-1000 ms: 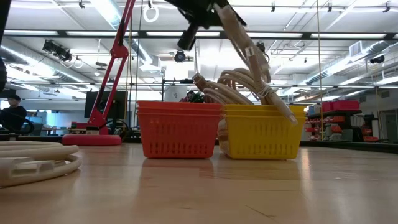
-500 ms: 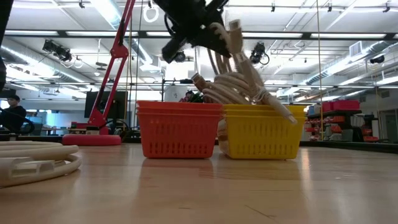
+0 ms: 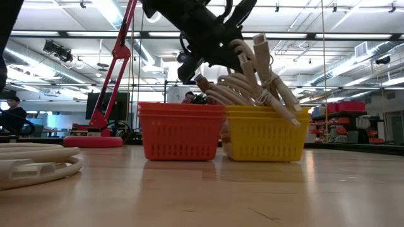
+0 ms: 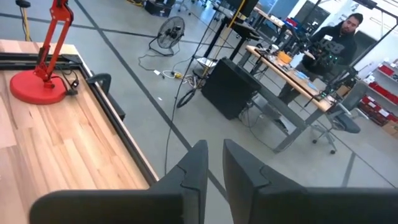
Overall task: Pick & Place USB Port
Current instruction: Put the light brown HDMI cable into the yellow bin
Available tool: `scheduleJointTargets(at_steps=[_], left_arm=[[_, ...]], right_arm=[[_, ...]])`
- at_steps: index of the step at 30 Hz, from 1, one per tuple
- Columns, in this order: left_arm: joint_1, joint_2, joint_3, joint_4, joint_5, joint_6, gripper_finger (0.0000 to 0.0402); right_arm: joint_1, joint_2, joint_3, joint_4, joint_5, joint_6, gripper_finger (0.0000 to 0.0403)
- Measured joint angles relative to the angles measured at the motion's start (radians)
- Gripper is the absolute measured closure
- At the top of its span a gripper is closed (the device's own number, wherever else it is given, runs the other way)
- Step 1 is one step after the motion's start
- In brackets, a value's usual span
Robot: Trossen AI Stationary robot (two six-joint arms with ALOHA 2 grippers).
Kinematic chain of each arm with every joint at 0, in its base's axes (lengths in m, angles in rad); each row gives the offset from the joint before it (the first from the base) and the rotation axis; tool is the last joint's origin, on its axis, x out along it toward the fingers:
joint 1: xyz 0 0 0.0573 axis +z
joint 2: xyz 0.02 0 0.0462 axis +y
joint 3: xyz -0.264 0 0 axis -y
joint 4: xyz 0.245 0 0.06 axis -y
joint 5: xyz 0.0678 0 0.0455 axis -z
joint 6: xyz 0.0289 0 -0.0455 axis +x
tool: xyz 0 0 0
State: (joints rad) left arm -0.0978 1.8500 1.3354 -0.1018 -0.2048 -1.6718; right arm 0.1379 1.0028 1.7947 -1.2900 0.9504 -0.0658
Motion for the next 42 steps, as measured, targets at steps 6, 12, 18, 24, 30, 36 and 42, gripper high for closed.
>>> scheduleJointTargets(at_steps=[6,12,18,24,30,36,42], left_arm=[[0.002,-0.001,0.001,-0.033,0.004,0.031,0.0384],[0.024,0.001,0.001,-0.037,0.064,0.09,0.0352],[0.047,0.002,0.001,-0.017,0.108,0.142,0.0304],[0.071,0.002,0.001,-0.016,0.15,0.2,0.0294],[0.08,0.002,0.001,-0.016,0.175,0.266,0.0292],[0.08,0.002,0.001,-0.017,0.184,0.296,0.0283],[0.085,-0.008,0.0,-0.029,0.228,0.287,0.0222]], right_arm=[[0.0,0.001,0.0,-0.005,-0.001,0.0,0.0353],[0.0,0.001,0.0,-0.005,-0.001,0.0,0.0353],[0.0,0.001,0.0,-0.005,-0.032,0.004,0.0353],[0.0,0.003,0.0,-0.005,-0.035,0.004,0.0353],[0.0,0.003,0.0,-0.006,-0.035,0.004,0.0353],[0.0,0.003,0.0,-0.014,-0.035,0.004,0.0353],[0.0,0.003,0.0,-0.024,-0.035,0.004,0.0353]])
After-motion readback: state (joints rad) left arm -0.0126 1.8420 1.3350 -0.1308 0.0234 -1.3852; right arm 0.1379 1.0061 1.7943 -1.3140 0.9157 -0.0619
